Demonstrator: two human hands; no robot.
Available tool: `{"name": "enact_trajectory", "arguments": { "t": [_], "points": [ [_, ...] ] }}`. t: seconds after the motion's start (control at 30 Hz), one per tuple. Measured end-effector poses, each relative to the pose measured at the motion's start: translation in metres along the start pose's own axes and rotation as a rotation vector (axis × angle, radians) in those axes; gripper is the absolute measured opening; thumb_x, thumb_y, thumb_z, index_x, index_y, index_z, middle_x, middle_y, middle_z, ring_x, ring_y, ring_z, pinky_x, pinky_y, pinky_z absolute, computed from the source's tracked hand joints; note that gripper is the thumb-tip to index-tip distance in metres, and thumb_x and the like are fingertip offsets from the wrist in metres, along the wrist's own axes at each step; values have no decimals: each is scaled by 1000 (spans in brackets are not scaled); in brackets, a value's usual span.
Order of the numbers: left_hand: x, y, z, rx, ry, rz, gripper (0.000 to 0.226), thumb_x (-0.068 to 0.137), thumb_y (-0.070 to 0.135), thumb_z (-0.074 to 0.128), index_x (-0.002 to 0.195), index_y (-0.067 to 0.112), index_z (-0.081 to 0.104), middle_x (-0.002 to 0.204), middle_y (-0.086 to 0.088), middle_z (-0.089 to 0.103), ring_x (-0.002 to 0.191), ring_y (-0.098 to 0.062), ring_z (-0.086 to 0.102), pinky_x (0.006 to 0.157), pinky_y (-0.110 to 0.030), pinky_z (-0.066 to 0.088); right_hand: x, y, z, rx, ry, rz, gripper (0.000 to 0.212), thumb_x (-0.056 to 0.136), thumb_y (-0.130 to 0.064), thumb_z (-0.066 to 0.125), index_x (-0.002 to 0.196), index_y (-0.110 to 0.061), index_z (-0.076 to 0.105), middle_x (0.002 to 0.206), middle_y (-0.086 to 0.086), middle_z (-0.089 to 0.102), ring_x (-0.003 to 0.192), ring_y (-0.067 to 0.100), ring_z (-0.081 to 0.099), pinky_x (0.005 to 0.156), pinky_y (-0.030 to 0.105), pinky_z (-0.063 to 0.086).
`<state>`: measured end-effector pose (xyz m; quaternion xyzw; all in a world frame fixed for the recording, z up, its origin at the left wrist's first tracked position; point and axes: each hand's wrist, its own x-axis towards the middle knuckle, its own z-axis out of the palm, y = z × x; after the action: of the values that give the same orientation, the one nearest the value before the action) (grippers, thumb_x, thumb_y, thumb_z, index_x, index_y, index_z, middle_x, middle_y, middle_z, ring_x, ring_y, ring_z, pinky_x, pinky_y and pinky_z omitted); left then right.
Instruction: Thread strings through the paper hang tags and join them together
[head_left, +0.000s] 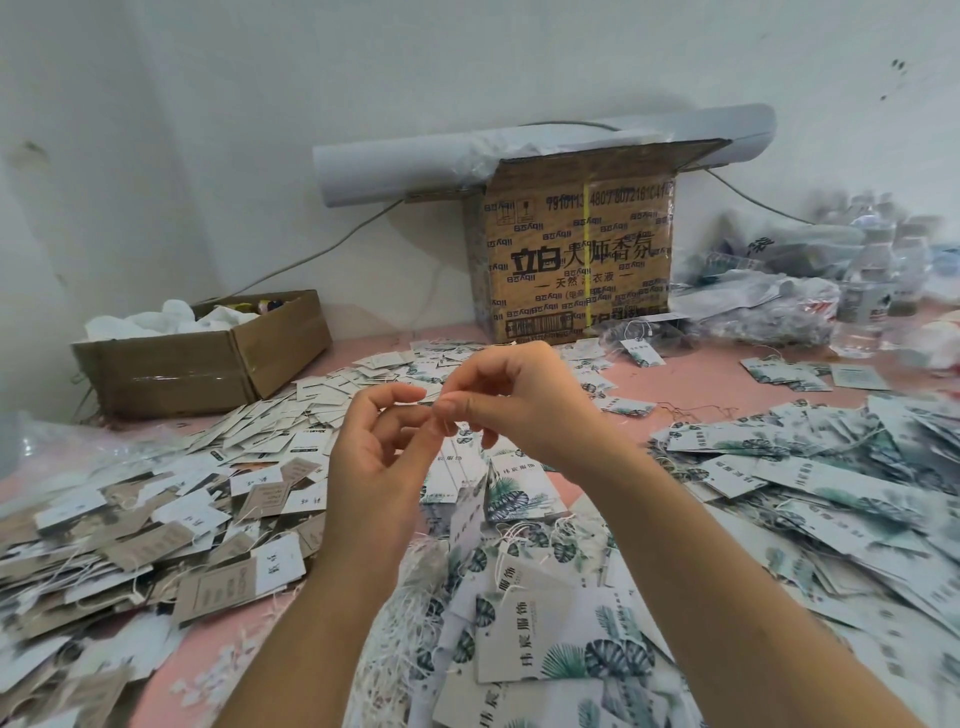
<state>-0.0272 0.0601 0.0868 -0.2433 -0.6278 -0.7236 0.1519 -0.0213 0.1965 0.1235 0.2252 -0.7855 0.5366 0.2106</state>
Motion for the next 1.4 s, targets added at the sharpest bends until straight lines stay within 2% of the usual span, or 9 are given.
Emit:
{"name": "enact_trajectory", "arguments": {
  "t": [0.17, 0.33, 0.43, 0.57, 0.73, 0.83, 0.97, 1.13, 1.4],
  "points": [
    [0, -1, -1, 55, -10, 46, 20, 85, 9, 62, 91, 27, 54, 73, 9, 69, 57, 2, 53, 54, -11, 43, 0, -1, 1, 37, -14, 43, 8, 79, -6, 70, 72, -9, 68, 62, 4, 63, 53, 7, 55, 50, 20, 50],
    [-2, 0, -3, 65, -14, 61, 18, 79, 23, 65, 89, 33, 54, 76, 8, 69, 60, 0, 53, 59, -18, 43, -1, -2, 2, 58, -5, 83, 14, 79, -7, 70, 68, -14, 65, 60, 1, 63, 49, 6, 53, 49, 20, 49],
    [-1, 0, -3, 76, -13, 74, 20, 81, 22, 64, 86, 39, 55, 76, 9, 69, 62, 0, 55, 58, -14, 44, 0, -1, 2, 64, -1, 86, 14, 79, -7, 70, 67, -15, 66, 59, 0, 63, 49, 6, 52, 48, 20, 48],
    [-2, 1, -3, 104, -9, 92, 15, 71, 38, 63, 82, 47, 56, 79, 7, 69, 74, -8, 63, 64, -19, 49, 0, 1, 4, 126, 43, 121, 11, 76, -9, 72, 68, -14, 68, 61, 3, 63, 49, 4, 51, 47, 20, 45],
    [0, -1, -7, 213, 9, 174, 34, 84, 9, 66, 84, 35, 45, 78, -6, 65, 71, -30, 57, 62, -33, 48, -1, 3, 8, 185, 47, 177, 8, 76, -8, 73, 69, -10, 70, 62, 9, 62, 50, 7, 49, 46, 17, 44],
    [1, 0, -8, 255, 0, 209, 33, 84, 5, 64, 88, 29, 42, 75, -4, 63, 63, -24, 53, 56, -26, 44, 0, 3, 9, 214, 43, 170, 3, 79, -3, 69, 76, -3, 70, 66, 12, 62, 54, 10, 52, 50, 17, 47],
    [0, 1, -7, 276, 13, 232, 35, 83, 4, 65, 87, 29, 40, 76, -4, 63, 65, -26, 56, 59, -30, 47, 0, 3, 11, 272, 26, 170, 12, 83, 5, 61, 92, 2, 68, 57, -1, 62, 49, 3, 55, 52, 16, 49],
    [0, 1, -8, 302, 28, 238, 36, 83, 5, 67, 85, 30, 41, 77, -1, 64, 65, -25, 55, 59, -34, 46, -1, 1, 9, 355, -35, 253, 15, 85, 1, 59, 73, -7, 62, 62, 2, 58, 53, 8, 53, 55, 20, 51],
    [0, 2, -10, 291, 38, 211, 38, 80, 2, 69, 84, 30, 43, 76, -2, 65, 65, -20, 59, 62, -30, 49, -2, -1, 8, 330, -107, 240, 19, 87, -1, 56, 71, -9, 60, 67, 5, 56, 58, 10, 51, 58, 18, 50]
  ]
}}
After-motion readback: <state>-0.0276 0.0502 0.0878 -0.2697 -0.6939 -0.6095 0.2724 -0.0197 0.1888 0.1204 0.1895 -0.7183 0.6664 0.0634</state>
